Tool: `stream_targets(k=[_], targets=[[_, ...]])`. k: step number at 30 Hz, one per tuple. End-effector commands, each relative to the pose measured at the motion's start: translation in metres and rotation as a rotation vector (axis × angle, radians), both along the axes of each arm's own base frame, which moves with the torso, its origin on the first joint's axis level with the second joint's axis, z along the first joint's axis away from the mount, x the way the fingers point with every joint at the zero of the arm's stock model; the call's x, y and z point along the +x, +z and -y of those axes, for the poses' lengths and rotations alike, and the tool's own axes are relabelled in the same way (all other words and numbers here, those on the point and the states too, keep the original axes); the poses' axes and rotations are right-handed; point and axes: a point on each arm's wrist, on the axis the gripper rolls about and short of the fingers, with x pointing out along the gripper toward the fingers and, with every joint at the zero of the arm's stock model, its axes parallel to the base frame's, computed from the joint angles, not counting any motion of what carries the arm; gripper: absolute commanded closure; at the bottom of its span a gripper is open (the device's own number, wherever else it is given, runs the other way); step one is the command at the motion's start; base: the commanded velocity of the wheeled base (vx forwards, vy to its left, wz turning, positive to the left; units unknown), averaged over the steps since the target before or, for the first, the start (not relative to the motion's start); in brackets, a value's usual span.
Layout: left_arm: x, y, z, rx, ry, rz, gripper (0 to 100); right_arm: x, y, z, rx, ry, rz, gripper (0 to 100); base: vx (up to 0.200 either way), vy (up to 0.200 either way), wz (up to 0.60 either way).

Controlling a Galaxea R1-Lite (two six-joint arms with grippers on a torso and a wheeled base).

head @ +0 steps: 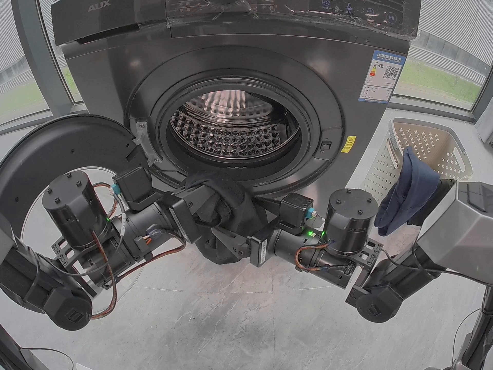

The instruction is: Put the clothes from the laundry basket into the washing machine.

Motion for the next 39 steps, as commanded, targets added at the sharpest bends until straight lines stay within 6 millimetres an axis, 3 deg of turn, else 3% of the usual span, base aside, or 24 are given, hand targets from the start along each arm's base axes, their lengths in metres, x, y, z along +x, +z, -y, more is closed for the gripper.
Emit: stream_targets(k=[1,7,11,31,39], targets=[[-0.003,0.001,-0.002,-0.002,0.000,0.001,100,0.013,-0.010,0.003,-0.011,-0.030,-0.013,0,0.000,0.000,0.00],[-0.006,-0.002,-0.004,0.004,-0.003,-0.010,100,0.025,0.004,0.032,-0.016,-0.106,0.025,0,0.000,0.000,0.00],[-0.006,-0.002,-0.004,0.005,-0.003,-0.011,100,0.021,0.007,0.046,-0.028,-0.127,0.027,0,0.000,0.000,0.00],[-0.006,-0.002,-0.004,0.006,-0.003,-0.010,100,0.023,-0.014,0.067,-0.105,-0.172,-0.020,0,0.000,0.000,0.00],[-0.012,-0.003,-0.004,0.010,-0.015,-0.015,100,0.045,-0.005,0.064,-0.066,-0.208,0.024,0,0.000,0.000,0.00]])
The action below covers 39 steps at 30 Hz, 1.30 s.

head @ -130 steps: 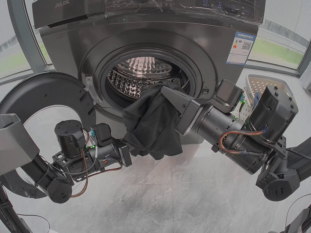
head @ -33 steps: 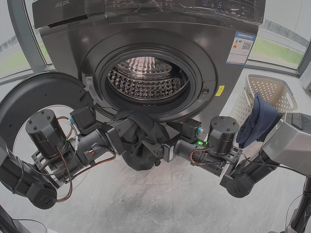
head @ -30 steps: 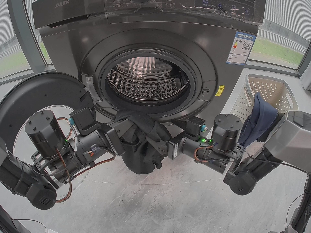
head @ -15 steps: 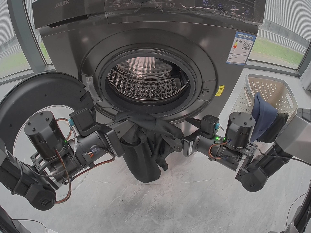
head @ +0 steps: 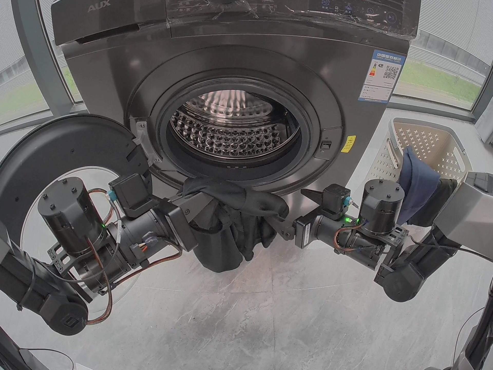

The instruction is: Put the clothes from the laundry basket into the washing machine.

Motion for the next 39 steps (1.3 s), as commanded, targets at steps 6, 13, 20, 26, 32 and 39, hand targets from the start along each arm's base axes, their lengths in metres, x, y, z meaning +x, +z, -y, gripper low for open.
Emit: stream_targets(k=[6,13,20,26,32,39], targets=[[-0.004,0.000,-0.001,0.000,-0.006,0.000,100,0.022,0.011,0.006,0.033,-0.051,0.051,0,0.000,0.000,0.00],[-0.004,0.000,0.000,0.001,-0.011,-0.004,100,0.019,0.014,-0.002,0.043,-0.038,0.061,0,0.000,0.000,0.00],[-0.005,-0.001,0.000,0.002,-0.013,-0.005,100,0.034,0.017,0.019,0.048,-0.111,0.078,0,0.000,0.000,0.00],[-0.004,-0.002,0.002,0.005,-0.016,-0.010,100,0.019,0.011,0.001,0.039,-0.050,0.059,0,0.000,0.000,0.00],[-0.003,-0.002,0.001,0.003,-0.010,-0.008,100,0.002,0.002,-0.023,0.026,0.031,0.034,0,0.000,0.000,0.00],[-0.001,-0.002,0.000,0.003,-0.002,-0.006,100,-0.011,-0.012,-0.029,0.000,0.062,-0.017,0,0.000,0.000,0.00]])
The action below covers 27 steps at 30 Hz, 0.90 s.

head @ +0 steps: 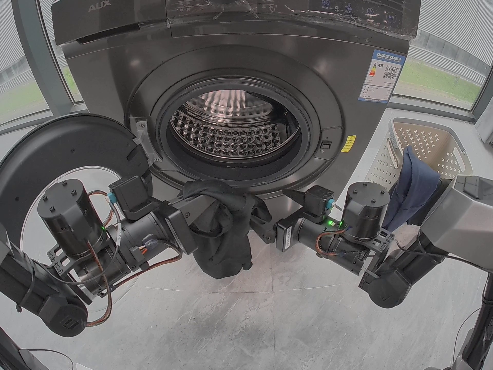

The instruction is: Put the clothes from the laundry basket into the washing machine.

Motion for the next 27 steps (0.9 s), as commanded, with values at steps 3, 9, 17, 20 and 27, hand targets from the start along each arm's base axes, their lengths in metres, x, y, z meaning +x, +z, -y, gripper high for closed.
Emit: stream_targets(k=[3,9,17,20,27], targets=[[0.002,0.001,0.000,-0.004,0.009,0.003,100,-0.017,-0.022,0.006,-0.061,0.015,-0.075,0,0.000,0.000,0.00],[0.003,0.001,0.000,-0.005,0.010,0.004,100,-0.034,-0.024,0.015,-0.081,0.032,-0.097,0,0.000,0.000,0.00],[0.002,-0.001,0.000,0.001,0.009,-0.001,100,-0.049,0.004,0.008,-0.028,0.108,-0.036,0,0.000,0.000,0.00],[0.001,-0.001,0.000,0.002,0.009,-0.003,100,-0.042,0.005,0.001,-0.015,0.107,-0.020,0,0.000,0.000,0.00],[0.001,-0.001,0.000,0.003,0.009,-0.001,100,-0.029,0.002,-0.013,-0.001,0.111,-0.004,0,0.000,0.000,0.00]])
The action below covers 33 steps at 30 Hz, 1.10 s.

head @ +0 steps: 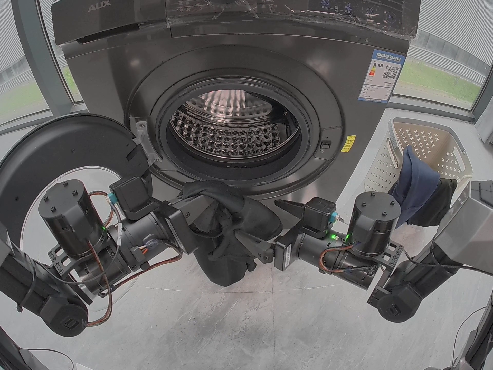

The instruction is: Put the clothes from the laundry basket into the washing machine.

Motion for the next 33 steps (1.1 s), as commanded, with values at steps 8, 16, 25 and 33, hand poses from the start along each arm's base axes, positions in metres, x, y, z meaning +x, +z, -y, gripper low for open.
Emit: stream_targets(k=[8,16,25,33], targets=[[0.002,0.000,0.000,0.000,0.005,0.001,100,0.004,-0.001,-0.016,0.022,0.032,0.013,0,0.000,0.000,0.00],[0.004,0.001,0.001,-0.005,0.012,0.005,100,-0.005,0.006,-0.010,0.030,0.052,0.012,0,0.000,0.000,0.00],[0.006,0.001,0.002,-0.011,0.032,0.008,100,-0.010,-0.001,-0.023,0.018,0.086,-0.001,0,0.000,0.000,0.00],[0.003,0.001,0.000,-0.011,0.030,0.004,100,0.026,-0.008,-0.033,0.037,0.015,0.029,0,0.000,0.000,0.00]])
